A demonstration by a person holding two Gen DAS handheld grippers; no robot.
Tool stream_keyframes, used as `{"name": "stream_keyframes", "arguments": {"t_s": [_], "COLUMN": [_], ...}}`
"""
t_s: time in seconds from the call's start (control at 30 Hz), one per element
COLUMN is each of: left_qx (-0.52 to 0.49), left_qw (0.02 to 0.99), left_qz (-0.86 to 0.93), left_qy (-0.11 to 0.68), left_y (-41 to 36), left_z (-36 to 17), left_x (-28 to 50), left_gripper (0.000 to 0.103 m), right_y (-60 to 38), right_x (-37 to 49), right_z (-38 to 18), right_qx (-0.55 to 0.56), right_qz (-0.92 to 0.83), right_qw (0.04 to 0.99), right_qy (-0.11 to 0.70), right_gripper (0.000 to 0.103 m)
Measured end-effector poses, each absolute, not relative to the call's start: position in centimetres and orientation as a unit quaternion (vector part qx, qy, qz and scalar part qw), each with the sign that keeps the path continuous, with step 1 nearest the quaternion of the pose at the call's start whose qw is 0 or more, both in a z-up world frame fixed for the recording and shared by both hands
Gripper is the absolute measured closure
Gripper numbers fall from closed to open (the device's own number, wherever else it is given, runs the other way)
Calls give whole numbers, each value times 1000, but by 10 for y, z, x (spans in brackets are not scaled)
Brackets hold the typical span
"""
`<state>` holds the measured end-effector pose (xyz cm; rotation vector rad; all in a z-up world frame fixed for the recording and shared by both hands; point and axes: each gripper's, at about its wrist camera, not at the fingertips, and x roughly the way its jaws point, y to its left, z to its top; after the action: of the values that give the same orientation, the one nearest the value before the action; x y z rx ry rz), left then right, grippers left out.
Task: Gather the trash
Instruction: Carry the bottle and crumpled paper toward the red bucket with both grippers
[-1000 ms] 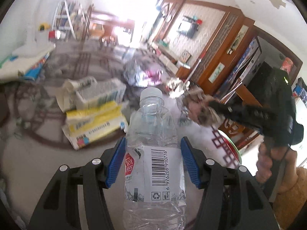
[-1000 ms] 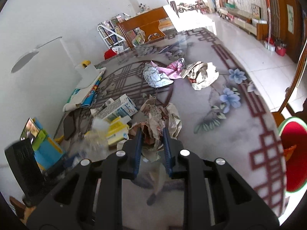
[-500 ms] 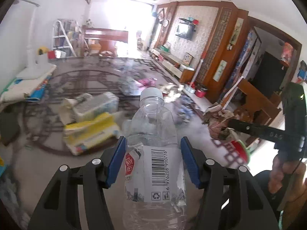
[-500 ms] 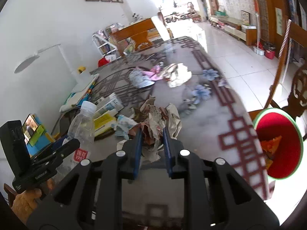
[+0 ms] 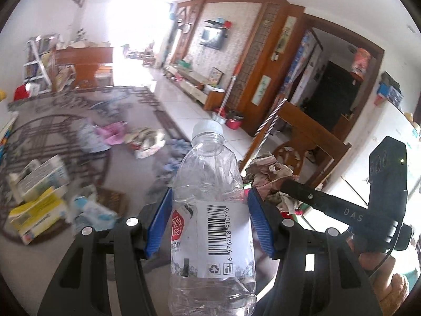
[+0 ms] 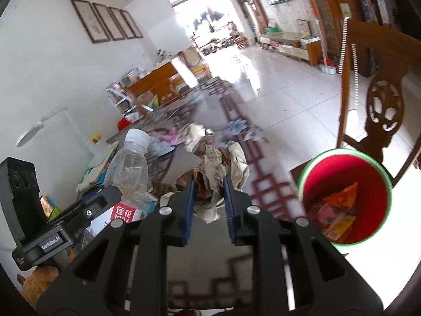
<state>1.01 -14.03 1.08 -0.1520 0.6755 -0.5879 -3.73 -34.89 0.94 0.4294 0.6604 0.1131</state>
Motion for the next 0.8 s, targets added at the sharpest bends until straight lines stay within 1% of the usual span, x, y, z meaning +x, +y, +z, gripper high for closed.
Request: {"name": "stream_keyframes", "arguments": {"t_s": [0.27,0.37,0.63,0.8], "left_qx": [-42,-36,-31,-36], "left_qw": [893,890,883,865], "left_qz": [-309,-312,-316,-338], "left_qy": [326,331,346,369], "left_y": [-181,-188,-198,-217], "left_z": [20,18,8,1], "left_x": [13,16,21,34], "left_gripper": [47,47,47,47], "right_y": [-385,-397,-418,-433], "right_x": [-45,-47,-52,-60], "right_z": [-2,-7,-18,-28], "right_qx": [240,261,270,283], "right_qz": [23,21,-9,-33], "right_qw": [919,914,912,908], "right_qy": [311,310,308,307], "right_gripper": [82,82,82,82]}}
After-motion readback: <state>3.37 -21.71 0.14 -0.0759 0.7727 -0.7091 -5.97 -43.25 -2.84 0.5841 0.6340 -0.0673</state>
